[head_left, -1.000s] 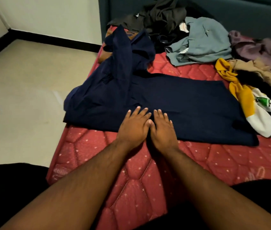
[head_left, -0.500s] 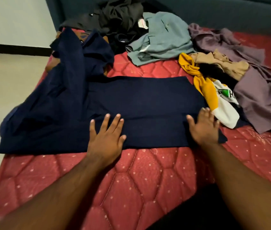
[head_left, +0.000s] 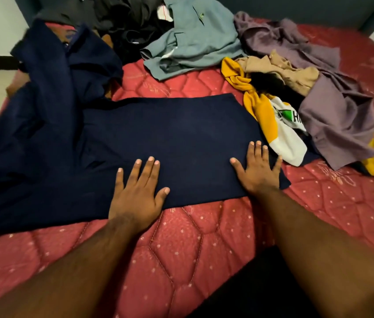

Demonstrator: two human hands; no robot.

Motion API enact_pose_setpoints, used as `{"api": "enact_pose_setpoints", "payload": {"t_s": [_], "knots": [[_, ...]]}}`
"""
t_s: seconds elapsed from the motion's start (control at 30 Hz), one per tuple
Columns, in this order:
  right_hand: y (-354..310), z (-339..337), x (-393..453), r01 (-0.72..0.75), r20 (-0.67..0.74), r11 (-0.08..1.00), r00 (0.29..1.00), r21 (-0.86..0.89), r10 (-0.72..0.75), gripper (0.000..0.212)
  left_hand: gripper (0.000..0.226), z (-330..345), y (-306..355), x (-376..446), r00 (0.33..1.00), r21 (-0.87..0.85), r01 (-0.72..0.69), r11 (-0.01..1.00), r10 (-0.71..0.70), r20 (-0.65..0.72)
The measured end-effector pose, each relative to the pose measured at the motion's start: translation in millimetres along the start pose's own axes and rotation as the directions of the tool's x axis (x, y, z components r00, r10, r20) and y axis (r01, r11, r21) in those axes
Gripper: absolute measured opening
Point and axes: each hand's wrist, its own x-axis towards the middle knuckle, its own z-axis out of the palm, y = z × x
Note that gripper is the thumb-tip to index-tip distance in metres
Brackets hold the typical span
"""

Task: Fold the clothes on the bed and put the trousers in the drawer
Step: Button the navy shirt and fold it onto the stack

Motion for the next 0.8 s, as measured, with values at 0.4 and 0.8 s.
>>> {"api": "enact_pose_setpoints", "payload": {"t_s": [0.4, 0.8], "knots": [[-16.8, 4.6, -15.2, -0.017, 0.055, 0.988, 0.998, 0.151, 0.009, 0.092, 0.078, 0.8, -6.3, -0.8, 1.000, -0.024, -0.019, 1.000, 0.019, 0.013], [43.4, -64.6, 8.8, -0.326, 0.238, 0.853, 0.940, 0.408, 0.246, 0.026, 0.084, -1.7, -1.8, 0.2, 0.999, 0.007, -0.012, 1.000, 0.011, 0.037]]}}
